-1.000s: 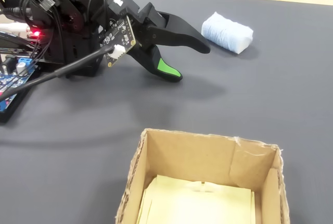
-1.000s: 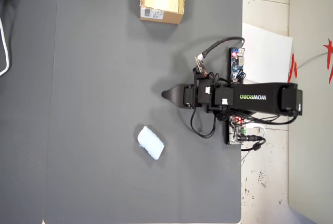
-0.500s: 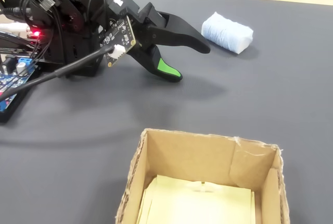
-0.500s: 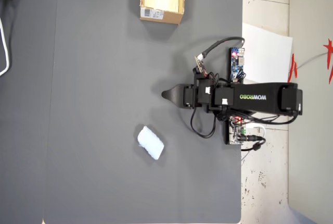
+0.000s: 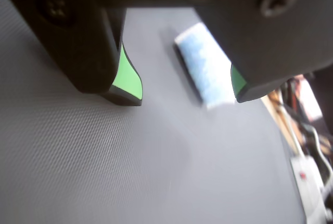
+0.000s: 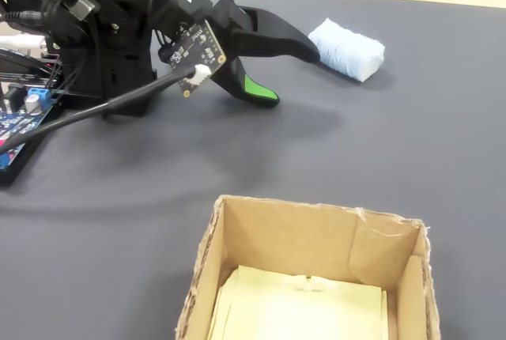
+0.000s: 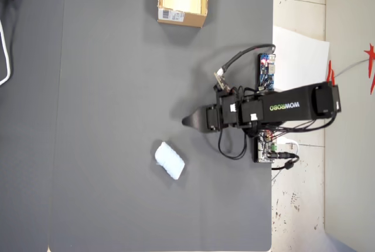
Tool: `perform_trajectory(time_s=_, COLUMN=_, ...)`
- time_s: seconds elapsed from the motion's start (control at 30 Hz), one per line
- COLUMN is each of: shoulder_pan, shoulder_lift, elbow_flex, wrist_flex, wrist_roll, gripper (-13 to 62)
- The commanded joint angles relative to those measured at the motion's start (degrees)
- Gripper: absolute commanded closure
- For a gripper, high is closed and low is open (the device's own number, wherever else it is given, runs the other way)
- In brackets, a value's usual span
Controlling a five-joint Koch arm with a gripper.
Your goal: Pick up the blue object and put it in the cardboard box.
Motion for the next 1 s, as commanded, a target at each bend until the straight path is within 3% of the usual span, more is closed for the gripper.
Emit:
perform_trajectory(time_s=0.0, shoulder_pan=-2.9, shoulder_lift=5.1, elbow_flex=-1.8, wrist_flex=-0.5, wrist_roll=0.4, gripper=15.7)
perform_trajectory(time_s=0.47, shoulder_pan=-16.3, shoulder_lift=5.0, elbow_flex=-3.8, wrist_flex=7.0, wrist_roll=0.6, gripper=16.3)
perform_trajectory(time_s=0.8, shoulder_pan=-18.3, shoulder_lift=3.0, elbow_flex=-17.4, wrist_flex=21.6, wrist_roll=1.1, gripper=16.4)
perform_trajectory(time_s=0.97, shoulder_pan=-18.9, shoulder_lift=-4.2, elbow_flex=-28.2, wrist_flex=26.1, wrist_roll=1.1, gripper=16.4)
